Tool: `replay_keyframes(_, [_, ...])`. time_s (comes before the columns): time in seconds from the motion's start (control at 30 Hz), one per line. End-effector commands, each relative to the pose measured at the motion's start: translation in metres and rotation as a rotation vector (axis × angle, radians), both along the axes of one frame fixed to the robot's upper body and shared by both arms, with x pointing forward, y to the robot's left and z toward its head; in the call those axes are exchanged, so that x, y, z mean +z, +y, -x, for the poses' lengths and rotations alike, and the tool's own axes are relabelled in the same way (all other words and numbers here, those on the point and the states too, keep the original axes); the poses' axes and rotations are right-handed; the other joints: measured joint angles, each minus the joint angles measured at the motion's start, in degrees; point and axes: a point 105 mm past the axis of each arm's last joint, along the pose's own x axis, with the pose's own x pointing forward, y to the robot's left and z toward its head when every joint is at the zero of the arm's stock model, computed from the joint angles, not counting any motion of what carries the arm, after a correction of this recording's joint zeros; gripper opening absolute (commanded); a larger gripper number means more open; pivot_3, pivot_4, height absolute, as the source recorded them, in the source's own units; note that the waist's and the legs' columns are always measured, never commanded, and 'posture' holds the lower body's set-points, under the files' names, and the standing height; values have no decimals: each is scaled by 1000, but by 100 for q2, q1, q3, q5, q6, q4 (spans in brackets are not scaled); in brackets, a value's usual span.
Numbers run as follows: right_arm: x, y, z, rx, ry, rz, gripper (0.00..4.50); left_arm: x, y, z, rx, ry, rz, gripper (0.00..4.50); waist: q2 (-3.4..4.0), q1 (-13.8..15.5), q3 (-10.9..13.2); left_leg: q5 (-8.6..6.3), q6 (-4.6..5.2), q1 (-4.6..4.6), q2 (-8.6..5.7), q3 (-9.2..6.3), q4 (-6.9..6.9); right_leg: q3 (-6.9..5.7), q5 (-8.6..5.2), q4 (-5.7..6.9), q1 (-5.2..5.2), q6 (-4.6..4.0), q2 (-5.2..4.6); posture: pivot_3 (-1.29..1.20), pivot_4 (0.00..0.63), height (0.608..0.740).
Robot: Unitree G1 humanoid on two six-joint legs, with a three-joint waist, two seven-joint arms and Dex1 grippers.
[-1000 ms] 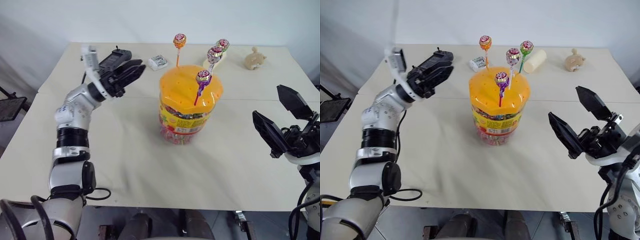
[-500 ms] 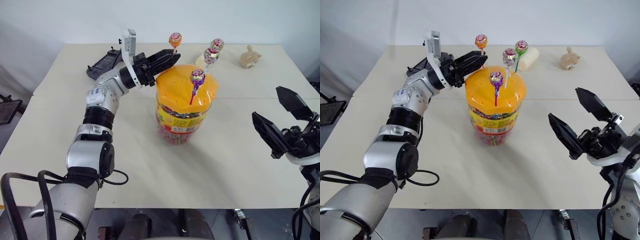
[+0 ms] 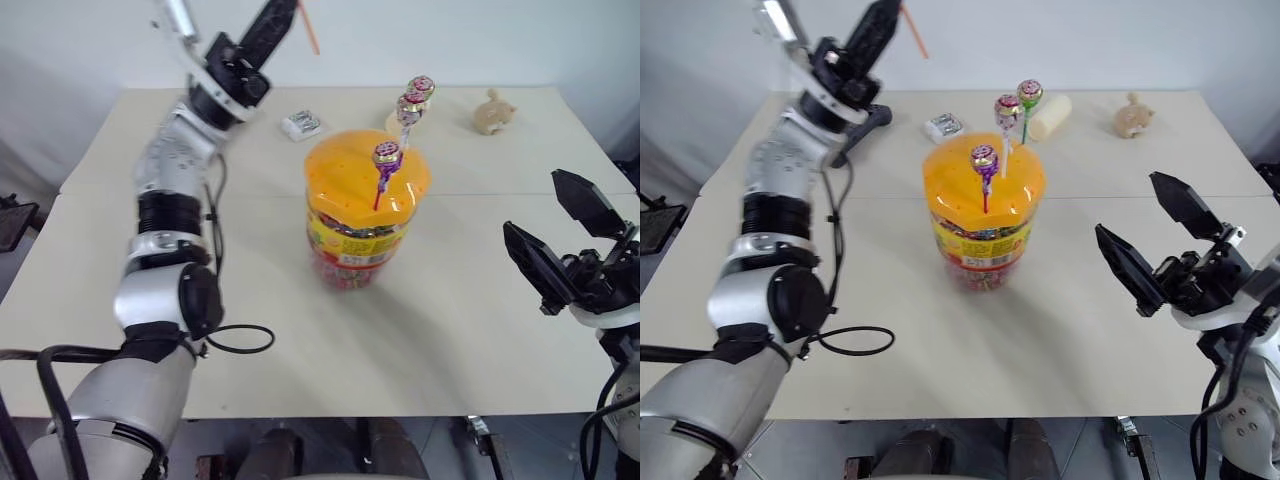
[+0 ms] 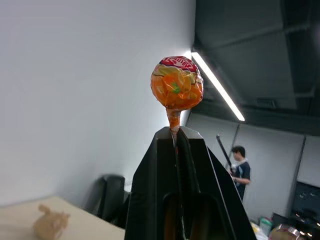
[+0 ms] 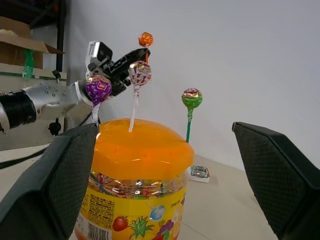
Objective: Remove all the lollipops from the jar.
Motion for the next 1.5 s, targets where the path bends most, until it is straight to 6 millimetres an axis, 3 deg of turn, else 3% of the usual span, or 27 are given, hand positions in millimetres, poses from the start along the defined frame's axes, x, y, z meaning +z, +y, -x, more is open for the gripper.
replay_keyframes(0.03, [2, 5, 4, 50, -21, 68, 4500, -50, 45, 5, 178, 132, -210, 14, 4, -46, -2, 0, -1, 13, 0, -1, -10, 2, -1, -1, 0, -1, 3, 0, 150, 740])
replay_keyframes(0.13, [-5, 6, 2, 92, 6, 128, 4500, -94, 92, 23, 336, 290, -312, 14, -1, -55, 1, -2, -4, 37, 0, -5, -32, 5, -4, 1, 1, -8, 3, 0, 150, 740])
replay_keyframes(0.3, [-22, 7, -2, 172, 66, 219, 4500, -175, 158, 92, 546, 597, -488, 14, -16, -15, 5, -7, -5, 28, 3, -11, -34, 5, -5, -20, 2, -11, -9, 0, 150, 740])
replay_keyframes(0.47, [-33, 4, -6, 225, 98, 293, 4500, -222, 184, 151, 640, 850, -579, 14, -20, 174, 6, -12, 0, 42, 3, -12, -41, 3, -7, -30, 18, -16, -24, 0, 150, 740])
replay_keyframes(0.6, [-41, -1, -5, 251, 128, 351, 4500, -242, 192, 174, 656, 955, -598, 14, -17, 221, 5, -12, -4, 74, 4, -21, -42, 7, -12, -44, 53, -25, -33, 0, 150, 740])
replay_keyframes(0.73, [-52, -6, 0, 271, 151, 438, 4500, -252, 195, 184, 651, 998, -608, 1003, -15, 178, 4, -16, -10, 80, 13, -22, -51, 8, -14, -53, 58, -29, -27, 0, 150, 740])
replay_keyframes(0.9, [-46, -6, 3, 260, 131, 427, 4500, -248, 204, 183, 674, 971, -605, 2535, 0, 167, -4, -21, -19, 80, 30, -18, -52, 5, -15, -56, 56, -32, -13, 0, 150, 740])
replay_keyframes(1.03, [-31, -7, 7, 234, 89, 359, 4500, -222, 220, 177, 707, 787, -613, 3716, 0, 168, -4, -23, -28, 80, 40, -18, -52, 4, -18, -56, 53, -39, -5, 0, 150, 740])
replay_keyframes(1.2, [-5, -5, 19, 221, 35, 231, 4500, -159, 211, 172, 553, 463, -558, 3716, -1, 181, -3, -28, -31, 75, 45, -20, -53, 2, -21, -62, 51, -44, -4, 0, 150, 740])
replay_keyframes(1.3, [13, -8, 20, 174, -6, 120, 4500, -131, 181, 158, 406, 327, -578, 4303, -2, 196, -3, -27, -28, 74, 42, -29, -52, 0, -18, -69, 62, -46, -10, 0, 150, 740])
replay_keyframes(1.33, [18, -11, 20, 156, -16, 82, 4500, -124, 163, 153, 331, 277, -584, 4488, 0, 189, -3, -27, -28, 74, 42, -32, -51, 0, -16, -72, 64, -47, -10, 0, 150, 740])
replay_keyframes(1.5, [25, -21, 23, 88, -35, -24, 4500, -86, 53, 127, -68, -6, -587, 4488, 0, 205, -3, -26, -27, 76, 41, -47, -49, -10, -11, -74, 76, -46, -9, 0, 150, 740])
